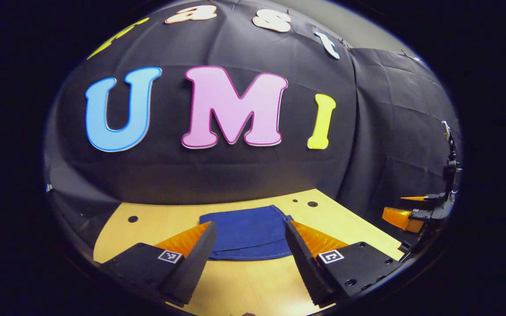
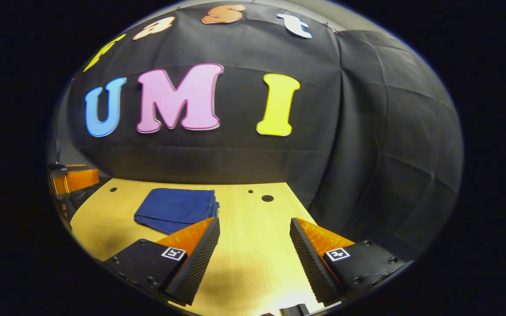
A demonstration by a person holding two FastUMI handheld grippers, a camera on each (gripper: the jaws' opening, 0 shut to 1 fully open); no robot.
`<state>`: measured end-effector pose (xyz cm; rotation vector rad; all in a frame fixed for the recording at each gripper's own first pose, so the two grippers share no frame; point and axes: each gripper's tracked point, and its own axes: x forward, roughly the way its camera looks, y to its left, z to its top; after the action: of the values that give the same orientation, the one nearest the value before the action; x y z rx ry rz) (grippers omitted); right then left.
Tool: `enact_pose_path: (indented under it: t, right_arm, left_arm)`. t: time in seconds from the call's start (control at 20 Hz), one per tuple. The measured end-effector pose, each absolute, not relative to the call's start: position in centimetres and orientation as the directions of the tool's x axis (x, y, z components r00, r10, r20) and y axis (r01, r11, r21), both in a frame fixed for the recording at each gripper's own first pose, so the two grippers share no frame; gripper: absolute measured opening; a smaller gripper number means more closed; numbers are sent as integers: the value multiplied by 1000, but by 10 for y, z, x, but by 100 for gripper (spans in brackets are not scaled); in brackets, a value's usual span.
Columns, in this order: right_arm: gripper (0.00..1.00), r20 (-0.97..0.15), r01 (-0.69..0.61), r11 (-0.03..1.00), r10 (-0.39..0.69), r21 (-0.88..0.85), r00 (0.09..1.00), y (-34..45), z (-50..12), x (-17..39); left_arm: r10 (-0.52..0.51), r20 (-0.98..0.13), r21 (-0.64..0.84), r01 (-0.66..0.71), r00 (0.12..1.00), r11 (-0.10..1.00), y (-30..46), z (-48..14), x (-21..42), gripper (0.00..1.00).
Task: Grasp the waist and the cuffs of the jeans and fold them to make the two legs overlap; first hold the waist and fold one-third of the jeans toward the cuffs, then hold the cuffs and fold the remaining one-third in the same direction to finish folding.
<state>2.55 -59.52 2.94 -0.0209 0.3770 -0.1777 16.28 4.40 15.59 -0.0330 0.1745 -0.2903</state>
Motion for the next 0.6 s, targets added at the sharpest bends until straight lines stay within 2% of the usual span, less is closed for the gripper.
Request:
enact_pose_path:
  t: [0.15, 0.3, 0.45, 0.6]
  right_arm:
    - [98, -307, 87, 995, -97, -47, 947, -557, 73, 4]
    - [96, -232, 35, 998, -44, -42, 972, -527, 114, -19]
    - [97, -151, 21, 999, -28, -49, 988, -505, 147, -43]
    - [97, -140, -13, 999, 7, -42, 990, -481, 147, -71]
  left_arm:
    - [-184, -99, -70, 177, 978, 982, 89, 192, 114, 97]
    - [-159, -47, -149, 150, 986, 977, 106, 218, 69, 96]
    - [-116, -22, -139, 112, 993, 984, 133, 215, 27, 96]
    - [-85, -41, -126, 79, 996, 989, 150, 194, -22, 97]
